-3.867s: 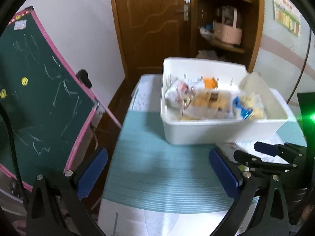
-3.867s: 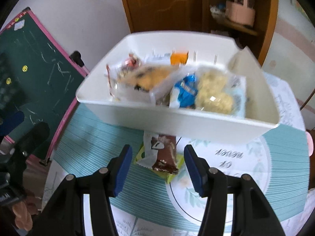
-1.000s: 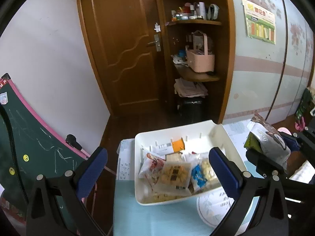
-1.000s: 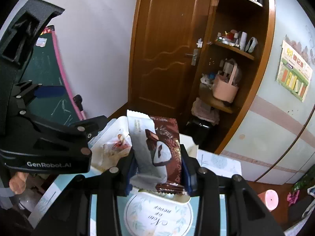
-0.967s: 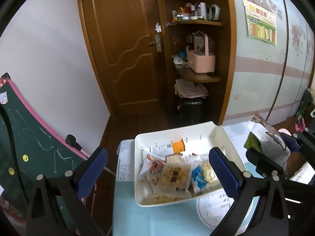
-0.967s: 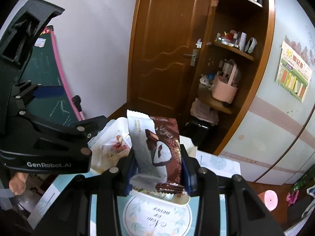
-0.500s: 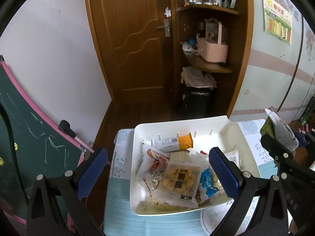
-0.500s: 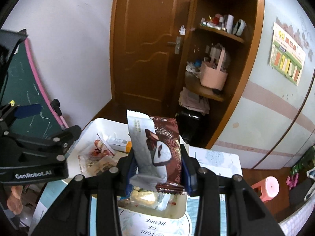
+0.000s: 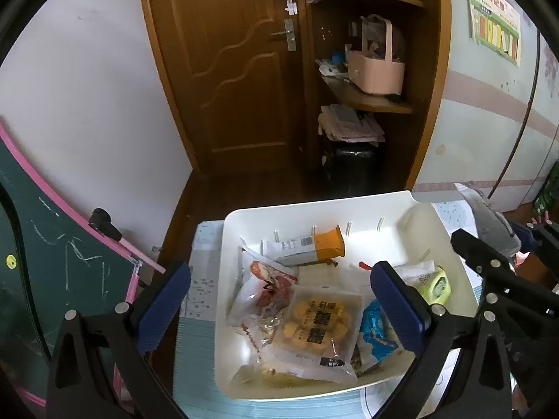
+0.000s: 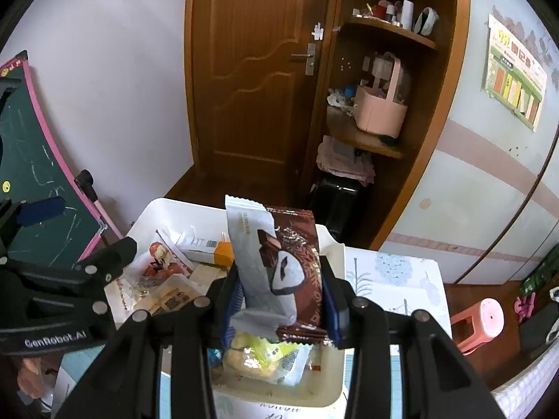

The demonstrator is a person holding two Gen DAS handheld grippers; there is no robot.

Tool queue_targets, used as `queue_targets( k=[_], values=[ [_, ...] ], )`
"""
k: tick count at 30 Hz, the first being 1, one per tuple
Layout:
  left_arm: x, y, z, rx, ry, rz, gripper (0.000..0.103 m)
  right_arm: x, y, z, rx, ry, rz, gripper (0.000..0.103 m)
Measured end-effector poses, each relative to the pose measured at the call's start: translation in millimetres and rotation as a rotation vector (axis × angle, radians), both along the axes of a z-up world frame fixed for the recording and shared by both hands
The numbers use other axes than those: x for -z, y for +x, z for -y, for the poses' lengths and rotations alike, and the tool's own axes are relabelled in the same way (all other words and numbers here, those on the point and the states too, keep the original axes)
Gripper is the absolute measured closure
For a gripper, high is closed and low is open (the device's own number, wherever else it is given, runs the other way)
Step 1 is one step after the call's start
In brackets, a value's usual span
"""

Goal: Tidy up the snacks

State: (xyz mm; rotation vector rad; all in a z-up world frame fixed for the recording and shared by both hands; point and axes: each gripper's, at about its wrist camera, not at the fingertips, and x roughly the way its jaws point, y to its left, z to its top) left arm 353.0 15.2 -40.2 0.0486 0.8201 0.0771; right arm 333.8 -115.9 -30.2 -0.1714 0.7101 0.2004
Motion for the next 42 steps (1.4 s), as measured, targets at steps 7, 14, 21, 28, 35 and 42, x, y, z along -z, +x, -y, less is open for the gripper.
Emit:
queue_targets(
  k=[7, 14, 21, 28, 35, 42],
  values=[
    [26.2, 17.1, 0.3, -0.001, 0.002, -0.100, 0.001, 22.2, 11.2, -3.8, -0.001, -0.040, -0.056, 0.056],
    [39.8, 20.4, -3.6, -0.002, -0.018, -0.131, 0.001, 35.0, 17.4, 5.0, 0.027, -0.016, -0.099, 0.035],
    [41.7, 12.0, -0.6, 0.014, -0.027, -0.148, 0.001, 39.1, 10.9, 8.2, 0.036, -0.020, -0.112, 0.033],
    [22.2, -9.1, 4.4, 0.030, -0.019, -0.124, 0.001, 25.4, -8.8, 11.0, 0.040, -0.013, -0.093, 0.033],
    [-10.7, -49.6, 11.1, 0.048, -0.027, -0.081, 0.001, 2.0, -47.9, 17.8, 0.042, 0.013, -0.074, 0.033],
    [-53.6, -122.3, 28.8, 0.078, -0.022, 0.006, 0.001, -25.2, -109.2, 36.6, 0.051, 0.067, -0.052, 0.033]
  ],
)
